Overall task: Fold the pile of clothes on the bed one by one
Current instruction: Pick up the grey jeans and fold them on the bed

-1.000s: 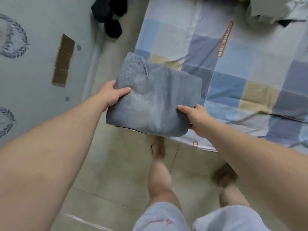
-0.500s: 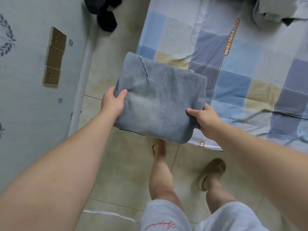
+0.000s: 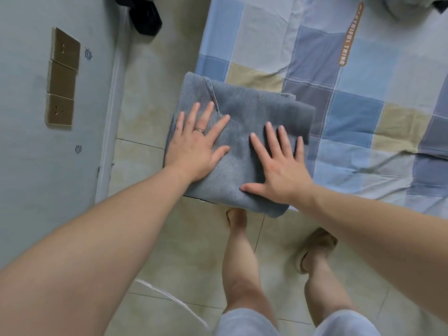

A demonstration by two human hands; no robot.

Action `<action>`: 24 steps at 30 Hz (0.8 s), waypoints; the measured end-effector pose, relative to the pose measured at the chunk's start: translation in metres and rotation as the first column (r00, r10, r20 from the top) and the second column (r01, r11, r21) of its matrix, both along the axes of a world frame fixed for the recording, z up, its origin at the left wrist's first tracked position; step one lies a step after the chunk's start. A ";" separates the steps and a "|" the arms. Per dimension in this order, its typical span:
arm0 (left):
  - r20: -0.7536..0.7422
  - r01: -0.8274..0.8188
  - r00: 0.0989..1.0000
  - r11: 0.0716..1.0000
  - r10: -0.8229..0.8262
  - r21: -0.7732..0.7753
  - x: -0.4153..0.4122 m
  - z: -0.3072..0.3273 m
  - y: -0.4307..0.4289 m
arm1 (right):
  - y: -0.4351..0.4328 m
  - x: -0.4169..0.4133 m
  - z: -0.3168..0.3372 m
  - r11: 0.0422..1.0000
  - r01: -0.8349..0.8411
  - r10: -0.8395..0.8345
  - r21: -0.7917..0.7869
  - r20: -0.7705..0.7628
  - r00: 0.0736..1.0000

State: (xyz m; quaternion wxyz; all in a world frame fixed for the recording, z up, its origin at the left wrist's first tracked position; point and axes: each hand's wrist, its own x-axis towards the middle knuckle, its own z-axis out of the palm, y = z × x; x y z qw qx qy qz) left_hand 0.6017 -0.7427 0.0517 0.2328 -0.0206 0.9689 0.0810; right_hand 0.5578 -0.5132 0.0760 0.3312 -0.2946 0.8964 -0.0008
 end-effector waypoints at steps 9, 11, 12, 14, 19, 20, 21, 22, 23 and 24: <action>0.059 -0.026 0.998 1.000 0.026 -0.009 -0.001 -0.037 -0.002 | -0.018 -0.017 -0.044 0.991 -0.003 -0.015 0.130 0.131 0.991; 0.134 -0.053 0.989 0.998 0.055 -0.017 -0.006 -0.022 0.005 | -0.020 -0.022 -0.031 0.985 -0.028 -0.002 0.169 0.174 0.985; 0.189 -0.077 0.979 0.997 0.078 -0.014 -0.009 -0.012 0.008 | -0.020 -0.023 -0.022 0.982 -0.043 0.006 0.182 0.203 0.979; 0.316 -0.141 0.940 0.990 0.131 0.010 -0.016 0.016 0.015 | -0.017 -0.029 0.006 0.983 -0.050 0.003 0.176 0.256 0.967; 0.374 -0.339 0.891 0.924 0.256 0.176 -0.027 0.114 0.043 | 0.016 -0.048 0.108 0.993 0.115 -0.117 0.021 0.207 0.971; 0.340 -0.352 0.901 0.913 0.271 0.204 -0.030 0.132 0.052 | 0.026 -0.053 0.130 0.989 0.149 -0.145 -0.004 0.187 0.972; 0.307 -0.362 0.908 0.904 0.286 0.229 -0.035 0.149 0.062 | 0.038 -0.058 0.150 0.984 0.178 -0.172 -0.024 0.161 0.972; 0.281 -0.377 0.910 0.892 0.305 0.251 -0.040 0.165 0.073 | 0.051 -0.063 0.171 0.978 0.204 -0.197 -0.037 0.135 0.971; 0.260 -0.397 0.907 0.875 0.330 0.276 -0.046 0.178 0.085 | 0.065 -0.069 0.190 0.972 0.231 -0.225 -0.043 0.115 0.968; 0.243 -0.418 0.903 0.856 0.355 0.304 -0.055 0.192 0.099 | 0.081 -0.075 0.208 0.966 0.257 -0.251 -0.044 0.099 0.963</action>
